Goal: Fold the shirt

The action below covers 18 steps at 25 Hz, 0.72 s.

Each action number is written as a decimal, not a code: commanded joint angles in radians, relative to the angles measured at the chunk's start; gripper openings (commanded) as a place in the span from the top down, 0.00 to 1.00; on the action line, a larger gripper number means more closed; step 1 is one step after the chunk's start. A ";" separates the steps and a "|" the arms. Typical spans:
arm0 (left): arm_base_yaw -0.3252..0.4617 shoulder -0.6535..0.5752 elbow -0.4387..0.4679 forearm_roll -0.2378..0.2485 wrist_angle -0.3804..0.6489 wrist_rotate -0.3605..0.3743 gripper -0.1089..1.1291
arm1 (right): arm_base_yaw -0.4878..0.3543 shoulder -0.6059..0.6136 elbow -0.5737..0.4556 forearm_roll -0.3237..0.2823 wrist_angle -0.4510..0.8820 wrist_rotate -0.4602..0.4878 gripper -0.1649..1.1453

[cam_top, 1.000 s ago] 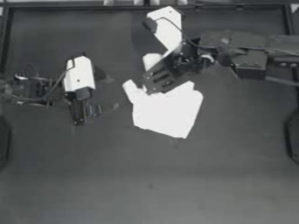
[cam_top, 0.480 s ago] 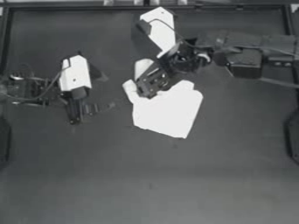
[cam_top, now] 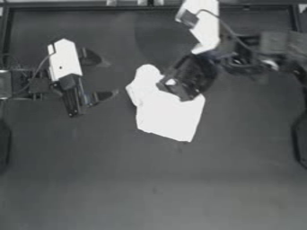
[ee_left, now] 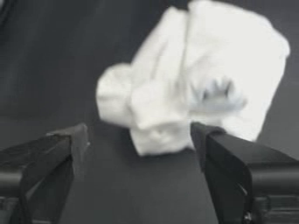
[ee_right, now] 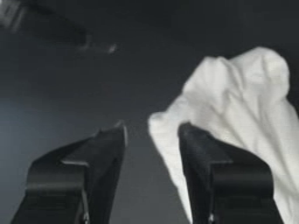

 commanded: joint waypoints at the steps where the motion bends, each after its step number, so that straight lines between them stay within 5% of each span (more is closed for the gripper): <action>1: -0.002 0.028 -0.091 -0.002 -0.011 -0.002 0.10 | 0.011 -0.123 0.103 -0.043 -0.109 0.000 0.29; 8: -0.014 0.207 -0.219 -0.002 -0.055 -0.002 0.10 | 0.046 -0.222 0.339 -0.140 -0.377 0.000 0.29; 18: 0.014 0.408 -0.333 0.000 -0.109 0.002 0.10 | 0.071 -0.210 0.486 -0.202 -0.523 0.002 0.29</action>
